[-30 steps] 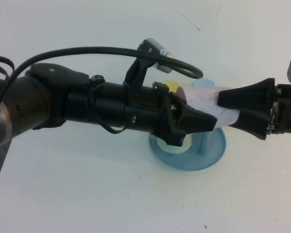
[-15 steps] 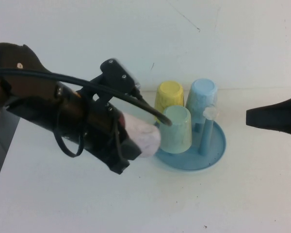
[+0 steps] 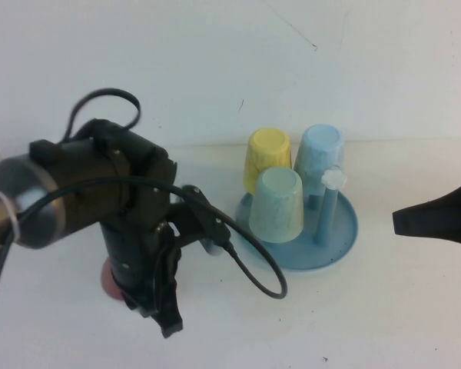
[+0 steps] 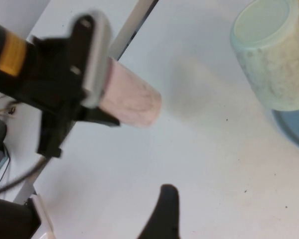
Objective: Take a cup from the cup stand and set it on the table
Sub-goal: Place the cup on the table
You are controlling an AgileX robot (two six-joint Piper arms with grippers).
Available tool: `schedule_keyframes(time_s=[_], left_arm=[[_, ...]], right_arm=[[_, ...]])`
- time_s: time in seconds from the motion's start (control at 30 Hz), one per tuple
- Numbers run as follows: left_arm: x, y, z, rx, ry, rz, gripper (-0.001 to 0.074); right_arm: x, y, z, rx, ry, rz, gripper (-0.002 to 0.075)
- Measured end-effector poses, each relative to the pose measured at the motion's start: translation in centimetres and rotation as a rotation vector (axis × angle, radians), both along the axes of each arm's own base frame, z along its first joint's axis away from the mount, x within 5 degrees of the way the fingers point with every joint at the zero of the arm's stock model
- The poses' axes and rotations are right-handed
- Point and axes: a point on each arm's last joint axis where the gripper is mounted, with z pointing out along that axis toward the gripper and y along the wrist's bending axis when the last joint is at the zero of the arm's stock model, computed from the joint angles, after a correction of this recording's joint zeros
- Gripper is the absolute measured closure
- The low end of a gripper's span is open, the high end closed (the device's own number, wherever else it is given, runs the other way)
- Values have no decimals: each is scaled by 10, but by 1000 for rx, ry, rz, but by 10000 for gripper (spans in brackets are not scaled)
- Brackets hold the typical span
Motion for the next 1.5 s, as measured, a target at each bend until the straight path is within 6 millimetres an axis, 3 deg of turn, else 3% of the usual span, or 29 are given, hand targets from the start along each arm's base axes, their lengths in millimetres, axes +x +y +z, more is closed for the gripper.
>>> schedule_keyframes(time_s=[0.1,0.3,1.03,1.17,1.3,1.37,1.5], left_arm=[[7,-7,-23,50,35,10,715],[22,-12,-50,120,51,39,716],[28,-15,-54,139,57,57,715],[28,-17,-59,132,69,61,657],[29,-18,-61,124,77,81,478],[32,-20,-55,121,71,92,426],[37,-23,-33,100,41,109,394]], right_arm=[[0,0,0,-1,1,-2,51],[1,-1,0,-3,1,-9,52],[1,-1,-1,-10,1,-11,55],[1,-1,-1,-11,3,-11,55],[1,-1,-1,-12,3,-11,56],[1,-1,-1,-12,3,-11,56],[1,-1,-1,-11,5,-12,56]])
